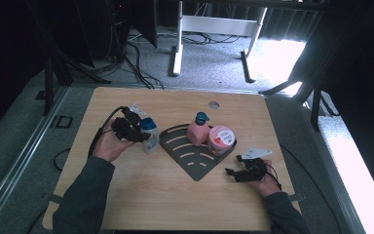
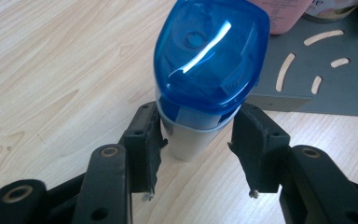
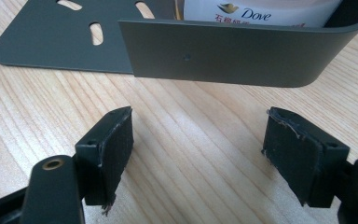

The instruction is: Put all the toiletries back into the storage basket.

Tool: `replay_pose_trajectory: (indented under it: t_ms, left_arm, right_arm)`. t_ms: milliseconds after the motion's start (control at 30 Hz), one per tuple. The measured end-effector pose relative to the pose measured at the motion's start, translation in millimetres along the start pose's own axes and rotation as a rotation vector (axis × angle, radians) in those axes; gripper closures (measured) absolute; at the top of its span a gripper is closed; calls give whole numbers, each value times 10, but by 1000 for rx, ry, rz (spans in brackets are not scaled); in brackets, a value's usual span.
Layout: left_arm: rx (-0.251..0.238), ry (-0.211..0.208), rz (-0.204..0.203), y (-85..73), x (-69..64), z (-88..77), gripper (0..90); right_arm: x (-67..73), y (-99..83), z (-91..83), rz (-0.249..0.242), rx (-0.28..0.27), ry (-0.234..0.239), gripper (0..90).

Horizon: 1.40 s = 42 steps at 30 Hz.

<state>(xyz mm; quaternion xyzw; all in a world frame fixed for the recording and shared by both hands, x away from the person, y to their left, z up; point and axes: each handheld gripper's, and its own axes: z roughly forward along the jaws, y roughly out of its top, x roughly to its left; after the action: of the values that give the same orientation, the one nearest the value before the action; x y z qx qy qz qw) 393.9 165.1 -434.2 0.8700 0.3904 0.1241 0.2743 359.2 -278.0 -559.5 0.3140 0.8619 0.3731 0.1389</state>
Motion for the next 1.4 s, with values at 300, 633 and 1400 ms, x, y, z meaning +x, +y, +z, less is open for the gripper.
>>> replay_pose_trajectory:
  t_ms: [300, 633, 1400]
  left_arm:
    - [13, 8, 1, 17, -41, 2, 530]
    - [61, -5, 1, 102, -44, 121, 486]
    - [158, 0, 31, 141, -25, 416, 487]
  right_arm:
    - [0, 0, 0, 0, 0, 0, 239]
    - [0, 0, 0, 0, 0, 0, 239]
    - [0, 0, 0, 1, 0, 1, 239]
